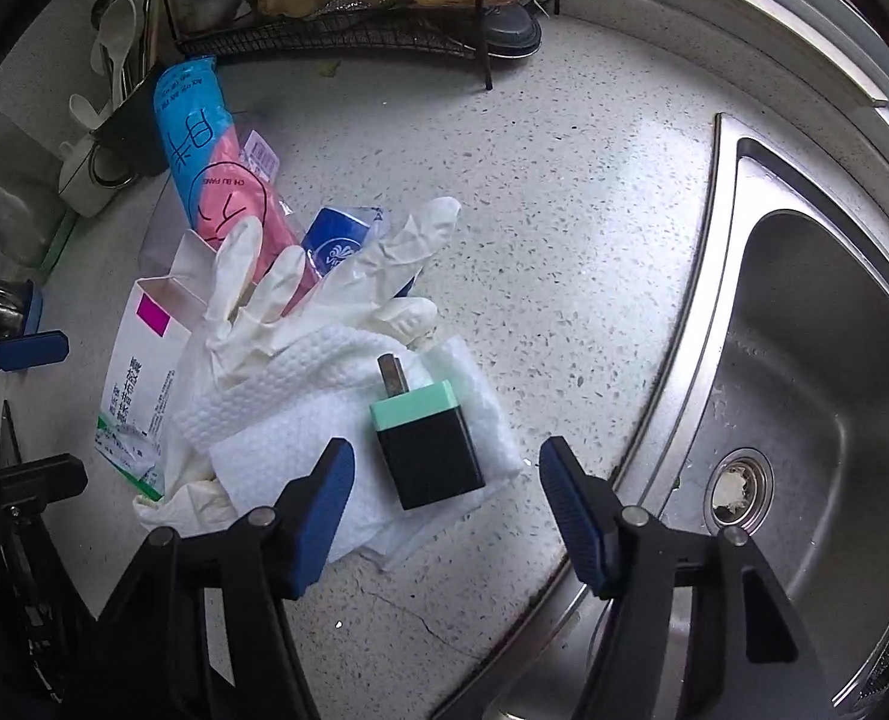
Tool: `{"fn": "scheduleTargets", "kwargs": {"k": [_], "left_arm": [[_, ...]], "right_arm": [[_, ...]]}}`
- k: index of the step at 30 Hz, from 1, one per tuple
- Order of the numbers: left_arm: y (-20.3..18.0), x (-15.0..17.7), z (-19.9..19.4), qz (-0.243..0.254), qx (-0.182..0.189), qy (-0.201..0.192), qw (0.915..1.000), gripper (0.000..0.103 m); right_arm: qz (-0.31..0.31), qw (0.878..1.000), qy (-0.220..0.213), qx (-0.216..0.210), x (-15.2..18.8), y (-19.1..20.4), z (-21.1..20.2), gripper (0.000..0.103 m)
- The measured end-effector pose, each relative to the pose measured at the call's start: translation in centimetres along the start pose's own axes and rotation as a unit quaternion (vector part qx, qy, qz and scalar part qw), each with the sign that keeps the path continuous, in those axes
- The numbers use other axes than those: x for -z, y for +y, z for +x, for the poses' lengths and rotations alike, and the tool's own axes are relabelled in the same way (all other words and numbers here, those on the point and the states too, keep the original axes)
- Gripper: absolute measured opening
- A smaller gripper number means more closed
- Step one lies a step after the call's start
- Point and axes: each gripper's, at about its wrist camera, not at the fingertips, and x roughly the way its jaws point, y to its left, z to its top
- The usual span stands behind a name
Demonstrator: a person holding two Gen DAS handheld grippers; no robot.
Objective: Collect trash
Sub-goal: 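Grasp the black charger with green top with the right gripper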
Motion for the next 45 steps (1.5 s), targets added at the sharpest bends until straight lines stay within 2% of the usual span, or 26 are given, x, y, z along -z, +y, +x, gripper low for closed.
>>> {"fn": "scheduleTargets", "kwargs": {"k": [3, 7, 14, 23, 27, 31, 33, 34, 36, 38, 44, 45], "left_arm": [[0.5, -0.1, 0.1, 0.001, -0.001, -0.001, 1.0, 0.102], [0.5, 0.1, 0.1, 0.003, 0.013, 0.002, 0.9999, 0.102], [0.7, 0.7, 1.0, 0.02, 0.035, 0.007, 0.9992, 0.102], [-0.1, 0.1, 2.7, 0.04, 0.036, 0.02, 0.9984, 0.102], [-0.3, -0.1, 3.0, 0.047, 0.033, 0.025, 0.998, 0.09], [0.0, -0.2, 3.2, 0.055, 0.025, 0.029, 0.9978, 0.09], [0.3, -0.1, 3.4, 0.061, 0.024, 0.033, 0.9973, 0.083], [0.5, 0.0, 3.4, 0.062, 0.023, 0.035, 0.9972, 0.073], [0.7, 0.1, 3.5, 0.058, 0.041, 0.038, 0.9967, 0.063], [0.5, 0.2, 3.4, 0.06, 0.059, 0.04, 0.9956, 0.044], [-0.8, 0.3, 2.9, 0.077, 0.056, 0.037, 0.9948, 0.039], [-0.9, 0.4, 2.6, 0.078, 0.056, 0.034, 0.9948, 0.035]], "right_arm": [[-0.006, 1.0, 0.007, 0.006, 0.0, -0.3, 0.5, 0.045], [-0.01, 1.0, 0.015, 0.004, -0.6, 0.4, 1.3, 0.035], [-0.017, 1.0, -0.007, 0.022, -0.1, 0.7, 0.3, 0.033], [0.012, 0.999, -0.03, 0.018, 0.8, 0.3, -3.1, 0.029], [0.019, 0.999, -0.035, 0.017, 1.1, 0.1, -3.9, 0.029], [0.019, 0.999, -0.04, 0.022, 1.8, 0.0, -4.5, 0.029], [0.022, 0.999, -0.042, 0.021, 2.4, -0.5, -4.4, 0.029], [0.025, 0.999, -0.043, 0.02, 2.6, -0.6, -4.7, 0.029], [0.028, 0.998, -0.044, 0.019, 3.0, -0.6, -5.0, 0.029], [0.028, 0.998, -0.045, 0.019, 3.4, -0.6, -5.3, 0.029], [0.028, 0.998, -0.047, 0.018, 4.0, -0.5, -5.9, 0.029], [0.028, 0.998, -0.048, 0.017, 4.1, -0.5, -6.0, 0.029]]}}
